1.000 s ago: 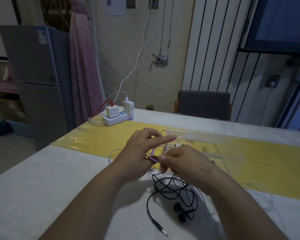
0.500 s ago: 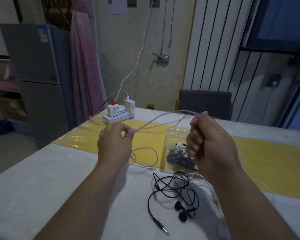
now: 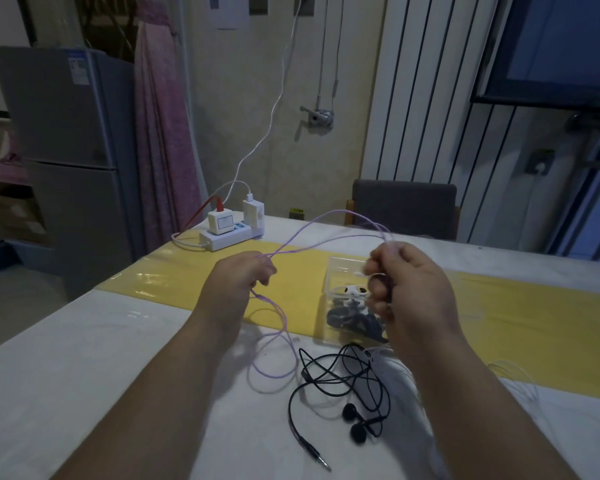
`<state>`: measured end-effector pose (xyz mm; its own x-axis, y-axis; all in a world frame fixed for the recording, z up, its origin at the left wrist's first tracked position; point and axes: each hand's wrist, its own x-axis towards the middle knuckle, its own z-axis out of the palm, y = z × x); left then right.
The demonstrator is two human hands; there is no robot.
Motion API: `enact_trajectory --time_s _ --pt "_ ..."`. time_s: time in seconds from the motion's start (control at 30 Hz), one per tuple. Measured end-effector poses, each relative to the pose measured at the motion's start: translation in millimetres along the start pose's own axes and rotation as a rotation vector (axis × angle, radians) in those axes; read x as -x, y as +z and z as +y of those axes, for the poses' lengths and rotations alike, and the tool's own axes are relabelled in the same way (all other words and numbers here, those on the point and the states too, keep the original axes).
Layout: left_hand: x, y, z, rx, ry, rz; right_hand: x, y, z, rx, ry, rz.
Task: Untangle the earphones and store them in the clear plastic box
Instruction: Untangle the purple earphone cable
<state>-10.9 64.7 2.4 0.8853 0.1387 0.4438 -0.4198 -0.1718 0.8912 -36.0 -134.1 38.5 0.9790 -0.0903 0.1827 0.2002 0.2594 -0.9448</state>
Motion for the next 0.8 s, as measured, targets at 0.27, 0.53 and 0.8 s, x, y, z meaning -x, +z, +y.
enact_trajectory --time_s 0.27,0.53,0.8 --pt "-0.8 2.8 2.6 -0.262 -0.271 0.115 -10.2 -10.1 -1.6 -0.089 -0.039 0.271" --pt "-3.4 1.3 -8.5 0.132 -0.293 0.237 -7.3 -3.8 11.5 0.245 -0.033 0.124" --pt "-3.7 1.4 -1.9 0.272 -0.203 0.285 -10.1 -1.5 24.4 0.35 -0.033 0.08"
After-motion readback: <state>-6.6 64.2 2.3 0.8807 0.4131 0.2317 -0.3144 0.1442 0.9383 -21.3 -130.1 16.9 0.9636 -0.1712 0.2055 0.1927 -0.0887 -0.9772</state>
